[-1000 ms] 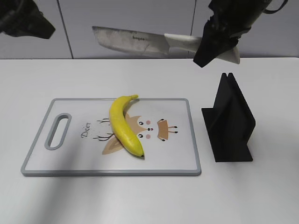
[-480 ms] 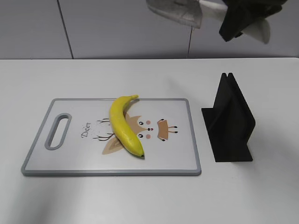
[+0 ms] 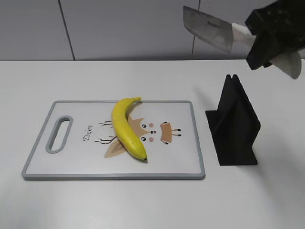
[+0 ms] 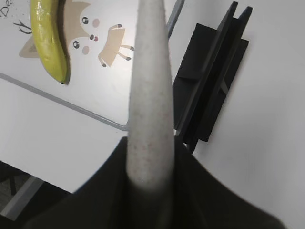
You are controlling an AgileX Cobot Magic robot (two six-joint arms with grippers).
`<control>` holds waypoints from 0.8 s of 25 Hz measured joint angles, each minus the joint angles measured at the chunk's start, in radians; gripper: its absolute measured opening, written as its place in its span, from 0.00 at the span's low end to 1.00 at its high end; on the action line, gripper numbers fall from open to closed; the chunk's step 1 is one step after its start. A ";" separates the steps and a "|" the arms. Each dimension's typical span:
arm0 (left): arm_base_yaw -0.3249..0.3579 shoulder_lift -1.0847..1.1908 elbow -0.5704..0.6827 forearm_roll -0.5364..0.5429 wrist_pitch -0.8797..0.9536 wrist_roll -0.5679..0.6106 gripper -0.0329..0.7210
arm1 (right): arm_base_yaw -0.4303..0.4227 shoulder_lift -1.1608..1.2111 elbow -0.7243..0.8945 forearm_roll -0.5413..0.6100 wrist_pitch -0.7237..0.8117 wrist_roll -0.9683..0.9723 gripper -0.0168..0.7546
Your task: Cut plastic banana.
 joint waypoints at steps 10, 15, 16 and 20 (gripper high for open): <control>0.000 -0.447 0.301 -0.022 -0.015 0.000 0.81 | 0.000 -0.081 0.264 -0.074 -0.230 0.168 0.25; 0.000 -0.651 0.379 -0.054 -0.017 0.000 0.81 | 0.000 -0.083 0.335 -0.126 -0.298 0.245 0.25; 0.000 -0.681 0.395 -0.060 -0.017 0.000 0.81 | 0.000 -0.083 0.343 -0.136 -0.306 0.260 0.25; 0.000 -0.807 0.460 -0.102 -0.019 0.003 0.81 | 0.000 -0.083 0.353 -0.166 -0.316 0.301 0.25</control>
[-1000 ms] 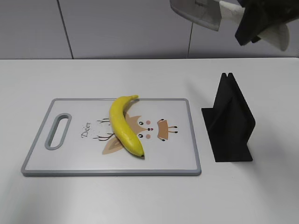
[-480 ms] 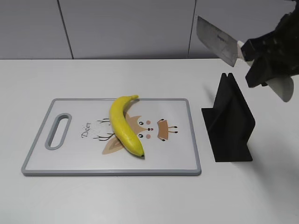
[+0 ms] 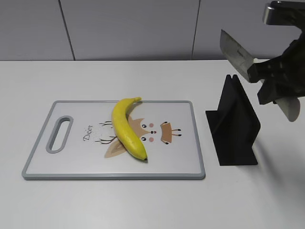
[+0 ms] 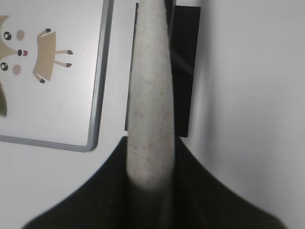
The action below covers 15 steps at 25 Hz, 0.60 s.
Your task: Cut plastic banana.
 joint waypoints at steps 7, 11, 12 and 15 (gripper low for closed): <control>0.000 -0.132 0.065 -0.049 0.017 0.019 0.81 | 0.000 0.001 0.000 -0.008 -0.003 0.021 0.25; 0.000 -0.134 0.066 -0.049 0.014 0.022 0.81 | 0.000 0.020 0.000 -0.008 -0.005 0.027 0.25; 0.000 -0.134 0.067 -0.048 0.009 0.022 0.81 | 0.000 0.026 0.000 -0.008 -0.005 0.028 0.25; 0.000 -0.134 0.092 -0.036 -0.043 0.022 0.81 | 0.000 0.047 0.000 -0.006 -0.007 0.029 0.25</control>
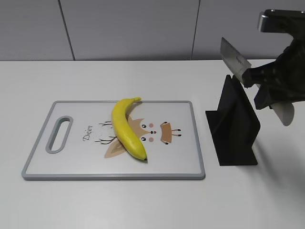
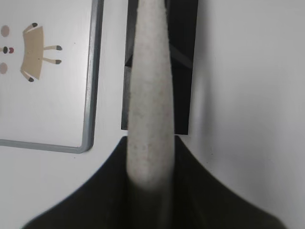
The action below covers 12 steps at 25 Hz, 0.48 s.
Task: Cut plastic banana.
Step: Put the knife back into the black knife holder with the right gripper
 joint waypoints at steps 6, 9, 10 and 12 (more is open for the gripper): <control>0.000 0.000 0.005 0.010 -0.013 0.000 0.81 | 0.000 0.020 0.002 0.000 -0.018 0.007 0.25; 0.000 0.000 0.005 0.012 -0.017 0.000 0.81 | 0.000 0.032 0.003 -0.001 -0.026 0.009 0.25; 0.000 0.000 0.005 0.012 -0.017 0.000 0.80 | 0.000 0.037 0.004 -0.001 -0.028 0.010 0.25; 0.000 0.000 0.005 0.014 -0.017 0.000 0.80 | 0.000 0.048 0.005 -0.001 -0.029 0.013 0.25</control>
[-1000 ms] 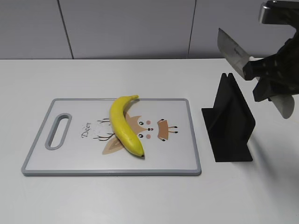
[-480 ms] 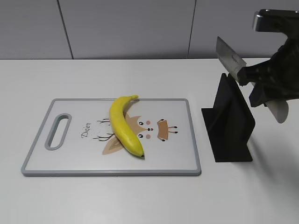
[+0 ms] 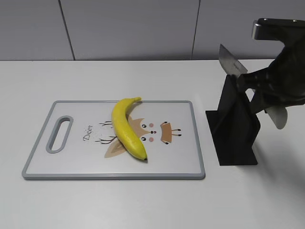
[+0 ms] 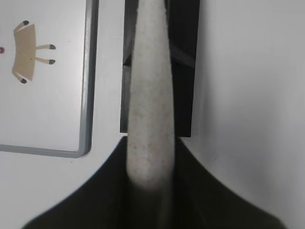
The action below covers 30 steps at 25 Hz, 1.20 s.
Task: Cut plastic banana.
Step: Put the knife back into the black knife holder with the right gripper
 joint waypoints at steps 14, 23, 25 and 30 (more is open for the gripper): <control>0.000 0.000 0.000 0.000 0.000 0.000 0.80 | 0.000 0.068 -0.003 0.046 0.022 0.009 0.25; 0.000 0.000 0.000 0.000 0.000 0.000 0.80 | 0.000 0.070 -0.005 0.059 0.039 -0.016 0.38; 0.000 0.000 0.000 0.000 0.000 0.000 0.80 | 0.000 0.081 0.000 0.070 0.065 -0.020 0.56; 0.000 0.000 0.000 0.000 0.000 0.000 0.80 | 0.000 0.084 0.000 0.075 0.068 -0.036 0.86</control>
